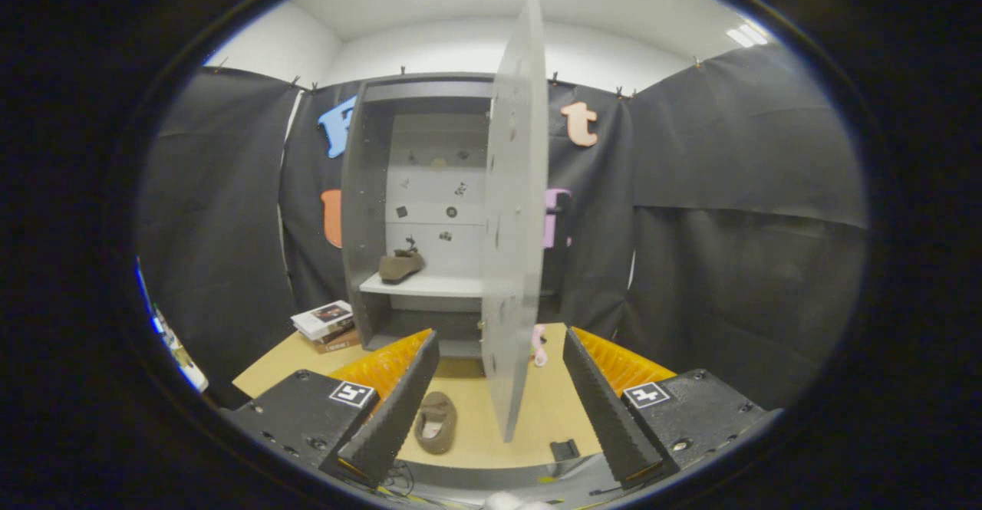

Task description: Open the shoe cabinet door, grab the shoes and put them into the shoe cabinet, then close the shoe cabinet door.

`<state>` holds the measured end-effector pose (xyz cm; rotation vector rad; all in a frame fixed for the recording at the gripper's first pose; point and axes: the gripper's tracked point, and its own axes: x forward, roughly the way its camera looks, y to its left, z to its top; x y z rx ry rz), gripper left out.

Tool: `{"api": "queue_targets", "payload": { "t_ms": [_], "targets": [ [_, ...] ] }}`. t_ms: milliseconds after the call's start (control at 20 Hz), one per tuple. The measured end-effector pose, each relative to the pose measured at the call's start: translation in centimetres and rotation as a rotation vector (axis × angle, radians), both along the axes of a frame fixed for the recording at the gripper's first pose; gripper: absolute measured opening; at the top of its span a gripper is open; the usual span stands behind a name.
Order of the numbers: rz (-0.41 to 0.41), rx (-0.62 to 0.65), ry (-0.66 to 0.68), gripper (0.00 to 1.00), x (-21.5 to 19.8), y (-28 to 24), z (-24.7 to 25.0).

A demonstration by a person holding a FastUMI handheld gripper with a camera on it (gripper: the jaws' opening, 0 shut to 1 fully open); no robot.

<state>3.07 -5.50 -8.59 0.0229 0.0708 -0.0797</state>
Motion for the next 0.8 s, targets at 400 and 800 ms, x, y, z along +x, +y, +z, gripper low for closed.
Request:
{"api": "queue_targets", "payload": {
  "t_ms": [400,800],
  "targets": [
    [0.092,0.064,0.069,1.00,5.3,7.9,-9.3],
    [0.164,0.104,0.298,1.00,12.6,12.3,-22.8]
  ]
}}
